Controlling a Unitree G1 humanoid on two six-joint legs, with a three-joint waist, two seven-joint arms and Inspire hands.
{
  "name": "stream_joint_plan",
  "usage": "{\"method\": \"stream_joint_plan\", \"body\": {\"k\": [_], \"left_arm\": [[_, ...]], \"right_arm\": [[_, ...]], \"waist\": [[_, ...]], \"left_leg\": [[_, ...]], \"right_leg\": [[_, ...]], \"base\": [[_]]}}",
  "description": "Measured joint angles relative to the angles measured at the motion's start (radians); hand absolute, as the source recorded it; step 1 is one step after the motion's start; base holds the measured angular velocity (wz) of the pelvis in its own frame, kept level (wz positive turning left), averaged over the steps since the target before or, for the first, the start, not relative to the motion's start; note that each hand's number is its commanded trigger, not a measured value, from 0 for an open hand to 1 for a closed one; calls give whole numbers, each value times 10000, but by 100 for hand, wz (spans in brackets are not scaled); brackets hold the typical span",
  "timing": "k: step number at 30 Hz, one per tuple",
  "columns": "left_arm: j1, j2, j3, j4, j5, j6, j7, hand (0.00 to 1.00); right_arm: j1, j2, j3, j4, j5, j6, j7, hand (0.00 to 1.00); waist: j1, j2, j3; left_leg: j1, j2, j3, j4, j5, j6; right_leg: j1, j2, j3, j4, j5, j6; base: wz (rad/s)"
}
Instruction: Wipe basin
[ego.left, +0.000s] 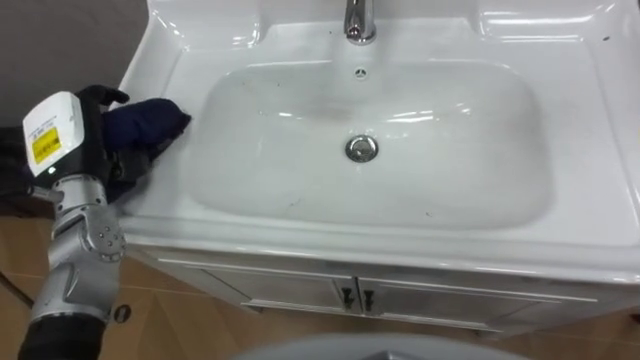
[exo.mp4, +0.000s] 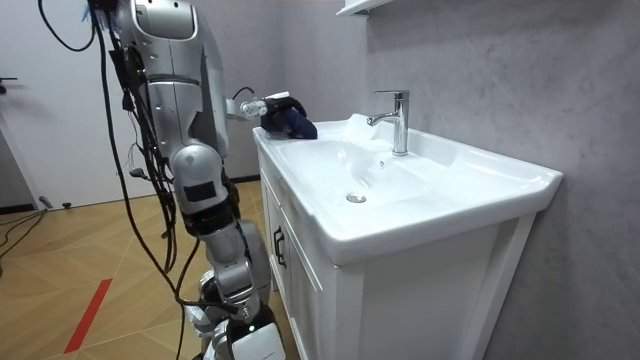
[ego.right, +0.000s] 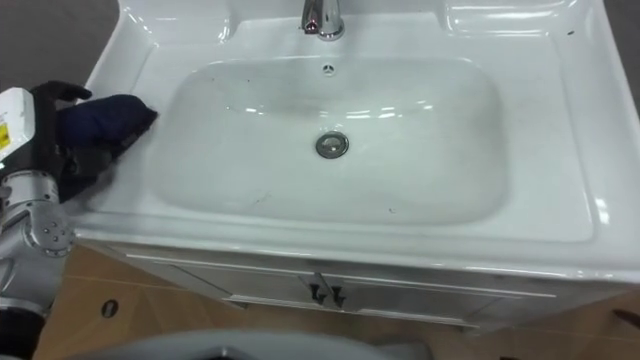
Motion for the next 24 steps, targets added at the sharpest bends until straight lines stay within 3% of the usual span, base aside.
{"method": "stream_joint_plan", "body": {"k": [7, 12, 16, 21, 22, 23, 24], "left_arm": [[-1, -35, -5, -385, 0, -69, 73, 0], [45, -333, -4, -926, -339, -55, 104, 0], [52, -399, -1, -1301, -323, -81, 104, 0], [52, -399, 0, -1420, -290, -354, 149, 3], [52, -399, 0, -1420, -272, -354, 150, 69], [52, -399, 2, -1420, -150, -354, 152, 100], [52, -398, 2, -1419, -17, -353, 157, 100]], "right_arm": [[9, 3, 1, 57, -345, -66, 19, 0], [18, 56, 0, 130, -462, -62, 23, 0], [80, 191, 0, 148, -570, -61, 11, 0], [72, 249, 5, 208, -420, -80, 20, 0], [79, 248, 5, 218, -405, -80, 24, 0], [83, 245, 5, 242, -407, -79, 37, 0], [92, 229, 7, 253, -408, -73, 84, 0]], "waist": [[-7, -22, -10], [16, -52, -13], [42, -81, -33], [39, -80, -32], [41, -78, -33], [55, -82, -30], [79, -81, -30]], "left_leg": [[-41, -20, -163, -4, 0, 0], [-54, -29, -203, -17, 0, 0], [-51, -26, -207, -8, -1, 0], [-58, -27, -209, -9, 0, 0], [-62, -27, -209, -8, 0, 0], [-74, -27, -209, -7, 0, 0], [-97, -27, -207, -1, 0, 0]], "right_leg": [[15, -4, -93, -13, 5, 6], [57, 5, -114, -122, 7, 8], [76, 8, -178, -129, 9, 7], [60, 4, -94, -126, 8, 7], [56, 6, -91, -127, 8, 6], [38, 9, -76, -126, 8, 6], [9, 13, -39, -122, 8, 6]], "base": [[3], [1], [1], [0], [0], [0], [-4]]}}
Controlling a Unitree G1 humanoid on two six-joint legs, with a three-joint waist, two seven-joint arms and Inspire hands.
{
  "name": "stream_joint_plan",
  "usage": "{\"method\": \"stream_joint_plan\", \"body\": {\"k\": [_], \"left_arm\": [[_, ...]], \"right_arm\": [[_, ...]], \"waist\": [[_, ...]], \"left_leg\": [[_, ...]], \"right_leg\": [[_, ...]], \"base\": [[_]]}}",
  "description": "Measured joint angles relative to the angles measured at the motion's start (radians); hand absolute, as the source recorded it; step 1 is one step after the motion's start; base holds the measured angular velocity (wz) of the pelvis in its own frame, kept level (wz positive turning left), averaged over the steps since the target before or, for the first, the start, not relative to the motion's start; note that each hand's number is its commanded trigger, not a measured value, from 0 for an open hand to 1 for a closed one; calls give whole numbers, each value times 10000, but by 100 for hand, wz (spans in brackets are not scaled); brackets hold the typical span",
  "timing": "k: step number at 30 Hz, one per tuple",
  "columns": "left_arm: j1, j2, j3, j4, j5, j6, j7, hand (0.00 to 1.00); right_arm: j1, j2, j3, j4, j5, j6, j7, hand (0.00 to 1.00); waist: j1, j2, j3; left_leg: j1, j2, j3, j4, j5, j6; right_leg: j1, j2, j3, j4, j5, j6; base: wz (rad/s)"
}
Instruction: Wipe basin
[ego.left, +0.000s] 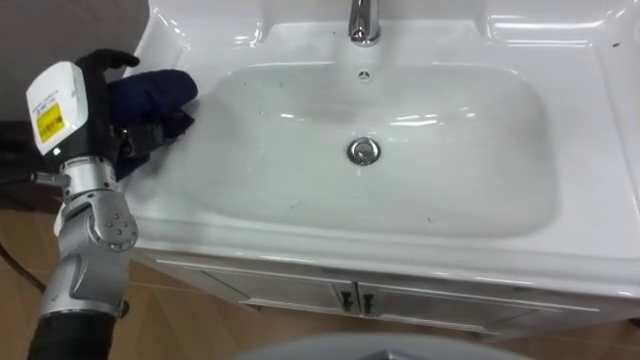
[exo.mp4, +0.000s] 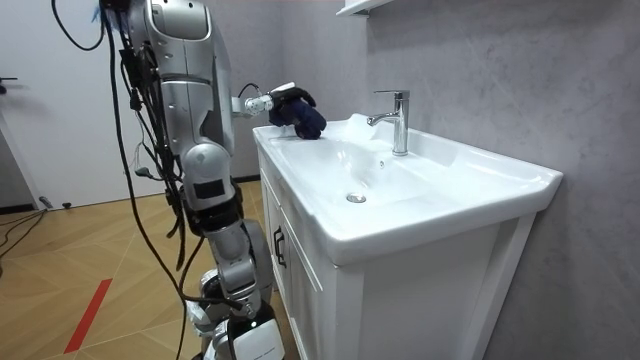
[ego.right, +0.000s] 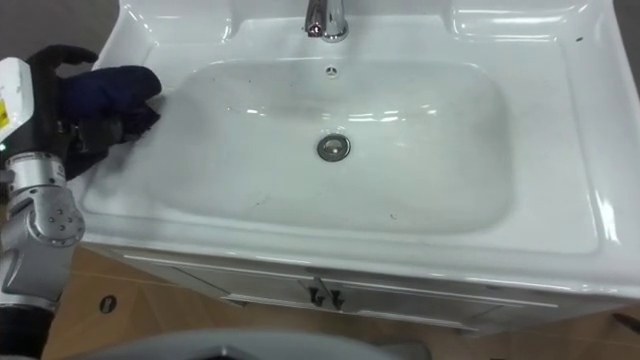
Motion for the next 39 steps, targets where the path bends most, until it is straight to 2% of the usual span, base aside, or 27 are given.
{"method": "stream_joint_plan", "body": {"k": [7, 11, 15, 21, 22, 23, 28, 31, 37, 39], "left_arm": [[211, 3, -5, 5, 531, 93, 1, 100], [255, 2, -5, 432, 1010, 203, 1, 100], [341, 3, -2, 629, 1172, 395, -9, 100], [341, 5, -4, 942, 1294, 485, -8, 100], [341, 6, -4, 941, 1295, 526, -8, 62], [340, 8, -2, 937, 1369, 595, -8, 0], [338, 9, -1, 898, 1696, 649, -8, 0], [314, 51, -1, 832, 2039, 823, -8, 0], [241, 287, 2, 270, 2524, 993, -7, 0], [138, 418, -15, 175, 2548, 1047, -7, 0]], "right_arm": [[175, -12, -7, -139, -124, 8, 188, 0], [181, -14, -85, -153, -233, 24, 127, 0], [167, -19, -89, -177, -201, 30, 116, 0], [165, -24, -84, -197, -160, 113, 115, 0], [164, -24, -84, -197, -151, 114, 116, 0], [141, -27, -82, -224, -152, 119, 116, 0], [174, -29, -79, -217, -156, 256, 121, 0], [171, -44, -59, -208, -156, 309, 120, 0], [167, -53, -29, -209, -157, 325, 223, 0], [157, -70, -26, -208, -152, 326, 266, 0]], "waist": [[-27, 14, 10], [-25, 25, 16], [-2, 47, 21], [17, 102, 31], [16, 106, 31], [41, 122, 22], [215, 166, 15], [219, 219, -7], [217, 301, -1], [197, 322, 25]], "left_leg": [[-29, 2, 103, -12, 0, 0], [-39, 14, 145, -9, 0, 0], [-34, 14, 148, 1, -1, 0], [41, 14, 142, -2, -1, 0], [40, 14, 143, -2, -1, 0], [35, 13, 146, 0, -1, 0], [46, 11, 147, 0, -1, 0], [-51, 12, 136, 8, -1, 0], [-53, 10, 31, -12, -1, 0], [-72, 10, 10, -12, -1, 0]], "right_leg": [[-2, 2, 46, 9, 2, 1], [16, 11, 63, 33, 4, -1], [-6, 8, 95, 33, 6, -3], [18, 12, 130, -5, 6, -2], [20, 14, 130, -12, 6, -2], [7, 15, 136, -12, 6, -2], [-16, 16, 197, -7, 7, -2], [-116, 14, 192, 0, 12, -7], [-123, 14, 185, 15, 15, -8], [-133, 16, 183, 0, 15, -8]], "base": [[-1], [0], [-1], [0], [0], [-5], [-3], [0], [0], [0]]}}
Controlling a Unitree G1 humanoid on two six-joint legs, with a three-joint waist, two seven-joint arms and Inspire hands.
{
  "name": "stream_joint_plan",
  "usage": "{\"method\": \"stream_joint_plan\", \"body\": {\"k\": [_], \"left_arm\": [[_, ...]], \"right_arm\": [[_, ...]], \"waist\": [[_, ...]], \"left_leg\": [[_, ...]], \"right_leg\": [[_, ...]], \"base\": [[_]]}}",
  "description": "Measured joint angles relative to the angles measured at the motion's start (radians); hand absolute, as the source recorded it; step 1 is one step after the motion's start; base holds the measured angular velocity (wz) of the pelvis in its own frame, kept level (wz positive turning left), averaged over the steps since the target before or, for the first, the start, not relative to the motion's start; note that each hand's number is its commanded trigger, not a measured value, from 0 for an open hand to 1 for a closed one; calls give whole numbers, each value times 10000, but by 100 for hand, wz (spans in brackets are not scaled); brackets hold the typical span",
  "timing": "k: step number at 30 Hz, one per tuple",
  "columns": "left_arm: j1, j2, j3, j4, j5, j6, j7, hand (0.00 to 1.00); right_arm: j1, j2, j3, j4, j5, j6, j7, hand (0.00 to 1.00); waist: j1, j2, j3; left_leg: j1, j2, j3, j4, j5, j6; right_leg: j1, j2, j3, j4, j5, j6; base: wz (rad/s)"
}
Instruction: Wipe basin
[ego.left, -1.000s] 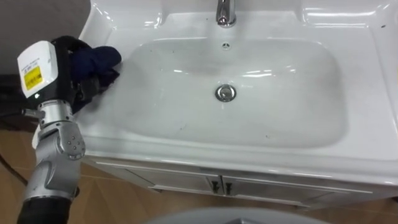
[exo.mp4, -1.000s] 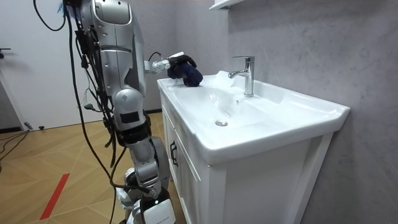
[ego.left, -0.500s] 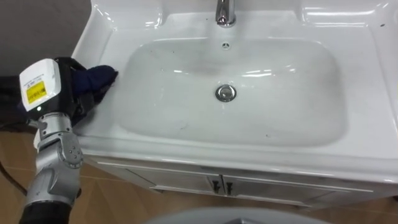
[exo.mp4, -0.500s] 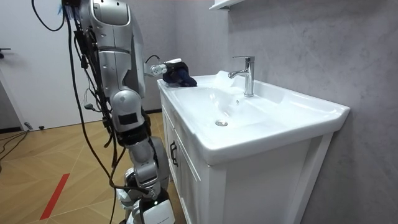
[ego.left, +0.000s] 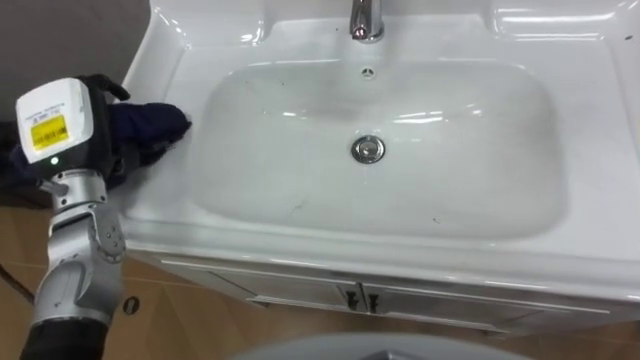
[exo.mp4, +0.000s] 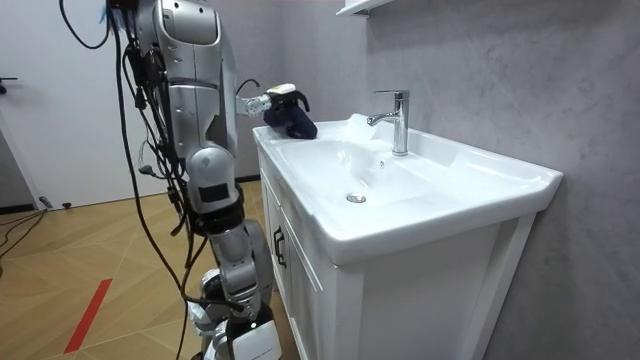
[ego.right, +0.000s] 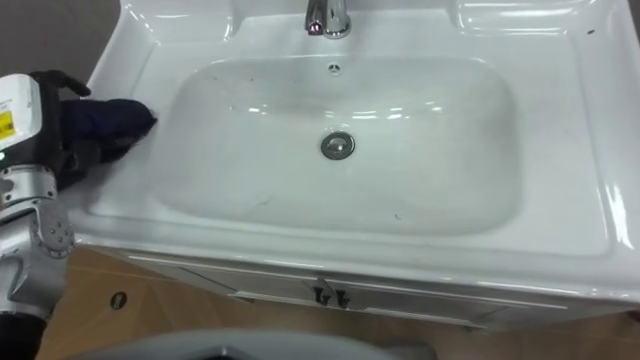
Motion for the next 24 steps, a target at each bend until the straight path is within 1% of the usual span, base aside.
{"method": "stream_joint_plan", "body": {"k": [3, 8, 9, 12, 16, 23, 24], "left_arm": [[-161, 124, 2, -246, 55, 128, 46, 0], [-182, 274, 10, -759, 413, 160, 461, 0], [-185, 306, 10, -865, 430, 151, 568, 0], [-198, 349, 10, -1018, 590, 146, 682, 0], [-201, 370, 10, -1025, 651, 145, 786, 0], [-202, 369, 5, -1020, 589, 77, 889, 0], [-202, 369, 5, -1011, 446, -15, 892, 0]], "right_arm": [[1, -50, -4, -7, -7, -1, -7, 0], [-23, -110, -4, -26, -22, -3, -31, 0], [-17, -139, -5, -25, -38, -3, -38, 0], [-30, -216, -4, -34, -47, -18, -80, 0], [-22, -241, -10, -95, -27, -40, -137, 0], [-160, -298, 7, -81, 9, -106, -149, 0], [-187, -298, 8, -76, 21, -133, -160, 0]], "waist": [[-11, 35, 26], [-5, 36, 33], [-5, -4, 60], [-7, 14, 48], [-21, -6, 51], [-41, -123, 38], [-63, -81, 9]], "left_leg": [[-57, -9, 3, 0, 0, 0], [-58, -17, -5, -18, 0, 0], [-49, -17, -7, -32, 0, 0], [-6, -14, -8, -89, 1, 0], [-5, -11, -10, -96, 1, 0], [10, -10, -18, -96, 0, 0], [17, -8, -22, -93, 0, 0]], "right_leg": [[-46, -5, 0, -26, 0, 1], [-55, -8, 10, -38, 0, 2], [-54, -6, 11, -38, 0, 1], [-47, -2, 16, -37, 0, 2], [-39, -2, -8, -29, 0, 2], [-6, -3, -27, -12, 6, 7], [21, -6, -72, -14, 20, 19]], "base": [[0], [0], [0], [0], [0], [1], [6]]}}
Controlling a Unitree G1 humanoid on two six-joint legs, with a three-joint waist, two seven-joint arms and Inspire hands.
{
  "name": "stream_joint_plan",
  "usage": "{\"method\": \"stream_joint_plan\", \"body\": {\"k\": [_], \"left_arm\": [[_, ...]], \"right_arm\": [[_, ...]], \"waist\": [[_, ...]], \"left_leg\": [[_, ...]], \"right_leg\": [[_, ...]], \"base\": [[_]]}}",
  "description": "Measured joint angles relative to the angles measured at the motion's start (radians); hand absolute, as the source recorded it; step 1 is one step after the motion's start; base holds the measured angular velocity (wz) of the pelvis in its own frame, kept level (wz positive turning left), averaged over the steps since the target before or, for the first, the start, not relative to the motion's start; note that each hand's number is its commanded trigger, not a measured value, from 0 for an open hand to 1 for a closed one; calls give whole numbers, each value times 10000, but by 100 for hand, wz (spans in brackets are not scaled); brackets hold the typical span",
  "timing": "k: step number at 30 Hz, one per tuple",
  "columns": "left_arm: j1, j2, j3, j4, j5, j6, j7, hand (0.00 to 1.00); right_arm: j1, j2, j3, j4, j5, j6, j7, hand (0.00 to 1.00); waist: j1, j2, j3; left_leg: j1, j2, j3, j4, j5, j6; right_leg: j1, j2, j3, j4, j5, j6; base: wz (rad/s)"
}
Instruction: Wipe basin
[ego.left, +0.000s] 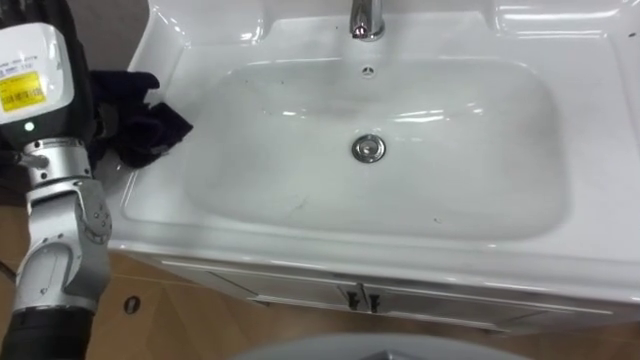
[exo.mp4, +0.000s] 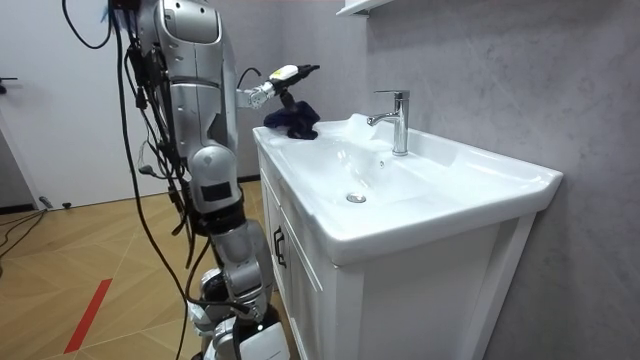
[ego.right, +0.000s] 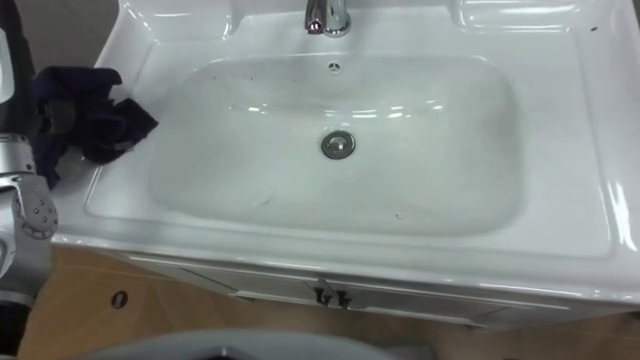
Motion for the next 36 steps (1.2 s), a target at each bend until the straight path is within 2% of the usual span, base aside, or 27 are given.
{"method": "stream_joint_plan", "body": {"k": [1, 2, 4, 5, 7, 8, 9, 10, 12, 17, 19, 21, 24, 26, 28, 31, 36], "left_arm": [[-2, 0, 0, 8, -159, -69, 7, 0], [-3, 0, 1, 5, -597, -169, 19, 0], [-21, -2, 2, 6, -1491, -299, 20, 0], [-62, -2, 15, 6, -1956, -314, 20, 0], [-227, -4, 43, 3, -2795, -381, 19, 0], [-311, -5, 151, -46, -3344, -492, 19, 0], [-354, -6, 290, -176, -3866, -576, 19, 0], [-388, -9, 349, -224, -4240, -652, 19, 0], [-409, -57, 498, -516, -5987, -776, 7, 0], [-421, -388, 584, -728, -8539, -1099, -105, 0], [-420, -404, 584, -793, -9336, -1136, -163, 0], [-422, -404, 623, -1017, -10720, -1243, -353, 0], [-428, -404, 735, -1233, -12140, -1368, -608, 0], [-427, -404, 752, -1403, -12722, -1434, -732, 0], [-427, -404, 793, -1478, -12837, -1507, -804, 0], [-472, -405, 891, -1480, -12491, -1522, -808, 0], [-473, -402, 1346, -1537, -11036, -1527, -408, 0]], "right_arm": [[4, 0, -15, 1, 9, -12, -10, 0], [-18, 6, -15, 1, 35, -58, -60, 0], [-6, 37, -9, 3, 120, -119, -127, 0], [-19, 75, -14, 3, 122, -120, -189, 0], [-85, 122, -12, 105, 130, -124, -214, 0], [-80, 142, -12, 202, 135, -128, -218, 0], [-153, 166, -8, 219, 129, -134, -229, 0], [-150, 180, -10, 227, 119, -134, -251, 0], [-138, 253, 77, 233, 114, -142, -316, 0], [-195, 382, 155, 228, 111, -184, -338, 0], [-208, 378, 136, 173, 118, -236, -340, 0], [-171, 391, 135, 139, 132, -310, -397, 0], [-79, 413, 138, 29, 57, -313, -408, 0], [14, 442, 134, -5, 68, -318, -411, 0], [29, 446, 135, -44, 50, -311, -430, 0], [25, 449, 135, -103, -1, -315, -572, 0], [24, 445, 137, 100, -11, -310, -685, 0]], "waist": [[-24, -61, 38], [-14, 26, -18], [-14, -24, 14], [-7, 38, -30], [7, -25, 15], [31, 7, -7], [-6, -68, 44], [-23, -44, 27], [-25, -90, 56], [-136, -125, 73], [-186, -131, 76], [-217, -155, 84], [-218, -191, 77], [-203, -238, 86], [-163, -283, 88], [-155, -320, 69], [-71, -385, 85]], "left_leg": [[1, 0, -1, 0, 0, 0], [-2, 0, -1, 3, 0, 0], [7, -1, -7, 4, 0, 0], [16, -1, -11, 11, 0, 0], [18, 1, -15, 17, 0, 0], [18, 1, -8, 21, 0, 0], [24, 1, -11, 28, 0, 0], [32, 1, -2, 30, 0, 0], [107, -3, -13, 18, 1, 2], [146, -3, -1, 26, 1, 2], [146, -2, -9, 24, 1, 2], [149, -2, -16, 18, 1, 2], [164, -2, -2, 3, 1, 1], [189, -2, 11, -9, 1, 1], [190, -2, 41, -9, 1, 2], [200, -3, 35, -12, 1, 2], [284, -11, 10, -12, 1, 1]], "right_leg": [[-3, -1, -6, -1, 6, 3], [-5, -1, -9, -3, 17, 3], [1, -7, -25, 0, 23, 5], [3, -8, -28, 14, 26, 4], [-4, -5, -39, 46, 26, 4], [-8, -7, -46, 53, 26, 4], [-5, -2, -38, 50, 27, 5], [7, 0, -21, 42, 28, 7], [65, 1, 8, 30, 28, 10], [108, 6, 21, -9, 25, 14], [116, 9, 25, -2, 26, 14], [115, 8, 42, -13, 25, 14], [116, 9, 87, -14, 25, 13], [137, 11, 113, -15, 24, 14], [133, 14, 162, -14, 24, 14], [151, 18, 171, -9, 25, 14], [213, 16, 148, -22, 24, 15]], "base": [[5], [0], [0], [0], [0], [0], [0], [0], [-3], [-1], [0], [0], [-5], [-4], [-7], [-2], [1]]}}
